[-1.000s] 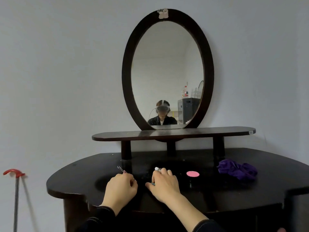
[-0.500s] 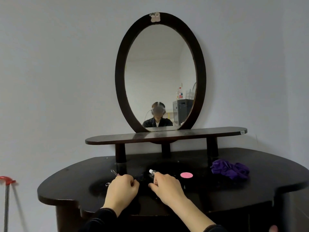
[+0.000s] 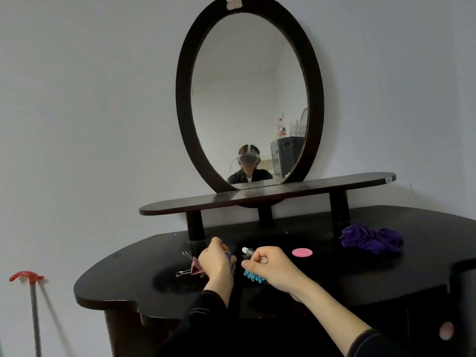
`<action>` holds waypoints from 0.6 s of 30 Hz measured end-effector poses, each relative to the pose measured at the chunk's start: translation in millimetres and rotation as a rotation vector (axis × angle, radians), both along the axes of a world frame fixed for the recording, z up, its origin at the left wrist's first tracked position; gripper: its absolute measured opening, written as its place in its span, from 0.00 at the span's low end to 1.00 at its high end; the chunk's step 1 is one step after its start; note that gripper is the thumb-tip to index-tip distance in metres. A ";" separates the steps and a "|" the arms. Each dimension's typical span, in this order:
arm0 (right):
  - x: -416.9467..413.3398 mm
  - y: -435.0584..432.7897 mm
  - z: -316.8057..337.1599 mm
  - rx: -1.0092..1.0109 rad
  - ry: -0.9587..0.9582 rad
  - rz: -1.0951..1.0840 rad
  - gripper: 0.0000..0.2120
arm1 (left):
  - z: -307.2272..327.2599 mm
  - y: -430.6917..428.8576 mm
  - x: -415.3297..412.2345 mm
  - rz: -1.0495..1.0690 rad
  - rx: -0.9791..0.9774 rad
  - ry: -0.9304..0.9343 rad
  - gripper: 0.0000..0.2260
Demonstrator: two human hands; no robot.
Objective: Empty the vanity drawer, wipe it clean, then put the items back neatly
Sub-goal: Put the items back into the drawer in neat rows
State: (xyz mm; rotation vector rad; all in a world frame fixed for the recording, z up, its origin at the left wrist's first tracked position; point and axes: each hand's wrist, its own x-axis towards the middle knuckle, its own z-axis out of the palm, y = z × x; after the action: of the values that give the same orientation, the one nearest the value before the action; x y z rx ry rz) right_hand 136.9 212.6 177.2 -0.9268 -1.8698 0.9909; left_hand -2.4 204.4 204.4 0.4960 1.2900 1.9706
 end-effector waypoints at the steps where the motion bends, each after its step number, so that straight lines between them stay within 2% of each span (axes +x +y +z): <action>1: -0.9 1.7 0.3 -0.004 -0.002 0.019 0.11 | 1.4 2.0 3.6 -0.004 0.019 -0.041 0.10; 6: -4.5 6.1 -0.1 0.007 0.038 0.016 0.10 | 2.6 11.0 15.4 -0.005 -0.002 -0.084 0.11; 13: -3.8 6.0 3.0 0.011 0.071 -0.133 0.12 | -5.7 17.6 22.4 -0.207 -0.037 -0.034 0.12; 18: -3.7 9.5 1.2 0.018 0.095 -0.224 0.11 | -10.7 16.3 30.7 -0.341 0.017 -0.145 0.10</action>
State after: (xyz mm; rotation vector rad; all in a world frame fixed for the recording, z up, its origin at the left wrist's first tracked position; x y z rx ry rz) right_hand 133.2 222.1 178.4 -1.0351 -1.6525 0.8654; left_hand 28.3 220.7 193.7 0.5318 1.0244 1.7001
